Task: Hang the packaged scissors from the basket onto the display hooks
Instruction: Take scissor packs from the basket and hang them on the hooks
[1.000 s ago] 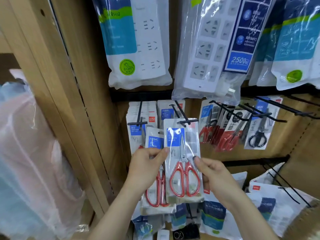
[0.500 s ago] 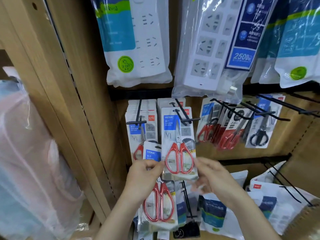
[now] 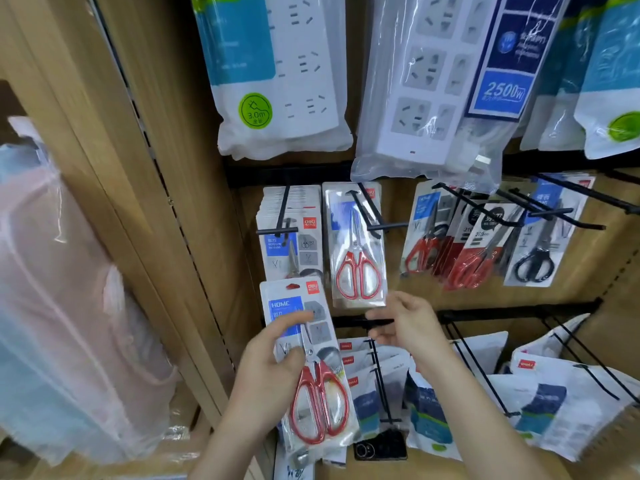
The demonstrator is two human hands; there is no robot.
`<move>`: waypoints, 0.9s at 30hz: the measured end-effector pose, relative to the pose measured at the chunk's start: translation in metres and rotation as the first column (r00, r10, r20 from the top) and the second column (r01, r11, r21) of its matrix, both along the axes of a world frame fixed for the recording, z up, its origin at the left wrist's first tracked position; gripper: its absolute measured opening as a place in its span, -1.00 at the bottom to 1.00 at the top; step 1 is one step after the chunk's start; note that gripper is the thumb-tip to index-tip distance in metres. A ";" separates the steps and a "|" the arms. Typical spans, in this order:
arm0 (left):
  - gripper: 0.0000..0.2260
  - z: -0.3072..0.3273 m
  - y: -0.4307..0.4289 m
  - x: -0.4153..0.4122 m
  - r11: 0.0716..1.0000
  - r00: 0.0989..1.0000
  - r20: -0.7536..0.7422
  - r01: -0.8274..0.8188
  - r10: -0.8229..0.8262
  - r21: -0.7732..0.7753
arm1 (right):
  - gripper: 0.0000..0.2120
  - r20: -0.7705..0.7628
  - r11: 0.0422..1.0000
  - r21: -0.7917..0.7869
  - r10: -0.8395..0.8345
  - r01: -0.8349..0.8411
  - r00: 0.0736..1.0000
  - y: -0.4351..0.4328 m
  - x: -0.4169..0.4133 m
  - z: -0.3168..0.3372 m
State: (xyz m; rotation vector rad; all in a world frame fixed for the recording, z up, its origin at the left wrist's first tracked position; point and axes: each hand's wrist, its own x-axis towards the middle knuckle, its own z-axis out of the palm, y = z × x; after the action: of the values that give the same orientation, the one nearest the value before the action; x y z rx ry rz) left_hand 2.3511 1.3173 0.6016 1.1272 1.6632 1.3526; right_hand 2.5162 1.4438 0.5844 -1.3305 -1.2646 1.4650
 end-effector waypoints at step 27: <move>-0.91 0.051 0.047 0.030 0.945 0.993 0.005 0.112 -0.120 0.306 | -0.83 -0.190 0.989 0.072 0.138 -0.127 0.972 -0.099 0.056 -0.039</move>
State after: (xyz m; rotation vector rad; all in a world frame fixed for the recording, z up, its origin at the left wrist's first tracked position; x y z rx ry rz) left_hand 2.3809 1.3644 0.6530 1.3561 1.3767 1.5760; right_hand 2.5727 1.3451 0.5451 -1.0522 -1.2774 1.5952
